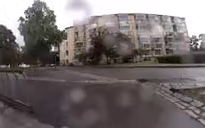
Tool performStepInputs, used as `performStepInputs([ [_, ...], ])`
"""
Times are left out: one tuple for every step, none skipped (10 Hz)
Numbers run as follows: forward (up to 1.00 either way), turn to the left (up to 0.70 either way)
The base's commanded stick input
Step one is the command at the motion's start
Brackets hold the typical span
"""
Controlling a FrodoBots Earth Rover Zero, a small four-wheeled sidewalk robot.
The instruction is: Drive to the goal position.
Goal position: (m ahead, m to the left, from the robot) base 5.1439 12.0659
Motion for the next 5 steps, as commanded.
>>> performStepInputs([
  [0.85, 0.34],
  [0.85, 0.34],
  [0.85, 0.34],
  [0.85, 0.34],
  [0.85, 0.34],
])
